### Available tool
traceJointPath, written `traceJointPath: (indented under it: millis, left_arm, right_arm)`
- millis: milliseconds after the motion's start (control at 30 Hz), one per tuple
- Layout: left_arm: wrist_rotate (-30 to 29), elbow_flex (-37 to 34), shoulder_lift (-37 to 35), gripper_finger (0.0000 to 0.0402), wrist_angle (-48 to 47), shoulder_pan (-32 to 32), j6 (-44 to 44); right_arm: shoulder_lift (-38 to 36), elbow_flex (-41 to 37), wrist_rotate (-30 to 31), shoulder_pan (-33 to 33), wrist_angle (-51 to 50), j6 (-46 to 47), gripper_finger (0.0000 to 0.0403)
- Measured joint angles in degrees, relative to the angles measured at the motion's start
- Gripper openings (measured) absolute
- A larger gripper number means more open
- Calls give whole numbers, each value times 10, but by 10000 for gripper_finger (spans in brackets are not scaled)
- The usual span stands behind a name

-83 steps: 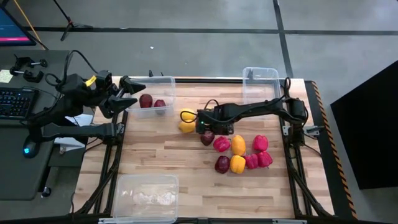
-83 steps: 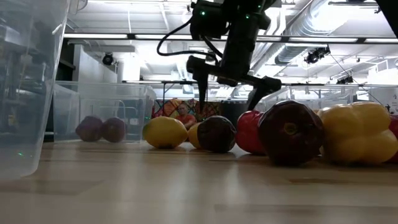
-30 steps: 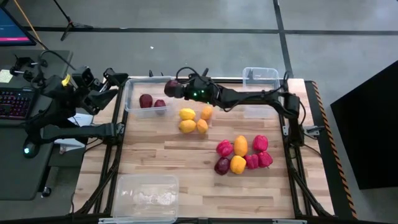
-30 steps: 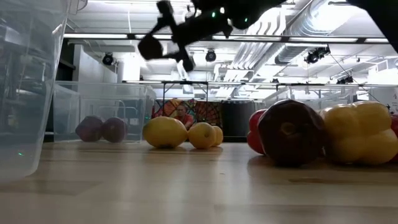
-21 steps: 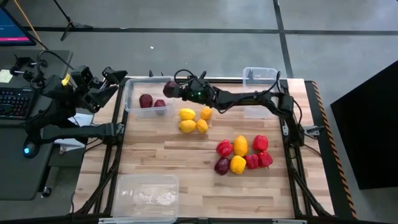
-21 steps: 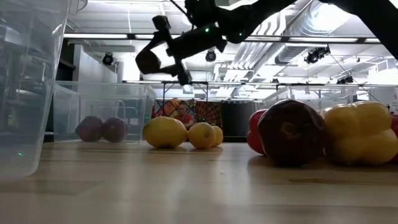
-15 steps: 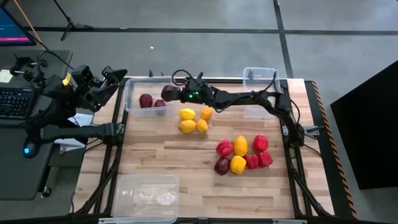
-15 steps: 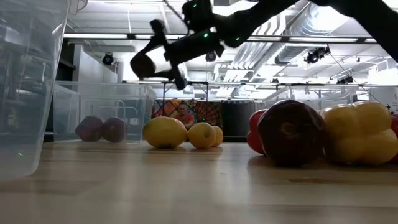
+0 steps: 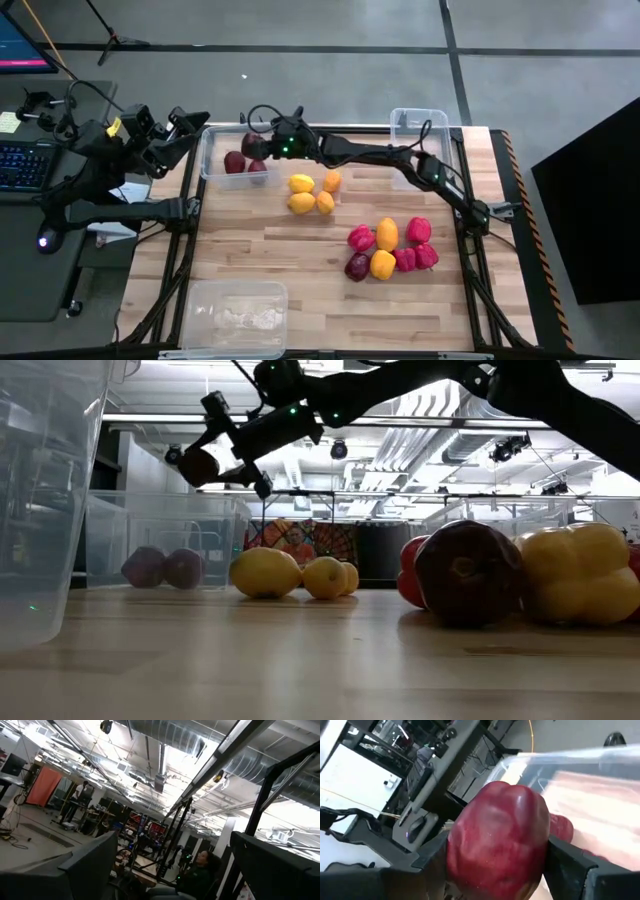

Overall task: Sort produce into baskets
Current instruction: Put the red apple into the top-left transparent bin

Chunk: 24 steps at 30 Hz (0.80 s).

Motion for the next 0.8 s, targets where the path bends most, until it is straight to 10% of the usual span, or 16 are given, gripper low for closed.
traceJointPath:
  millis: [300, 600, 800]
  left_arm:
    - [-3, 0, 0, 374, 0, 0, 0]
    - [-3, 0, 0, 374, 0, 0, 0]
    - [-3, 0, 0, 374, -1, 0, 0]
  right_arm:
    - [1, 0, 32, -3, 15, 12, 250]
    - [1, 0, 32, -8, 13, -8, 383]
    - [-5, 4, -13, -29, 8, -9, 380]
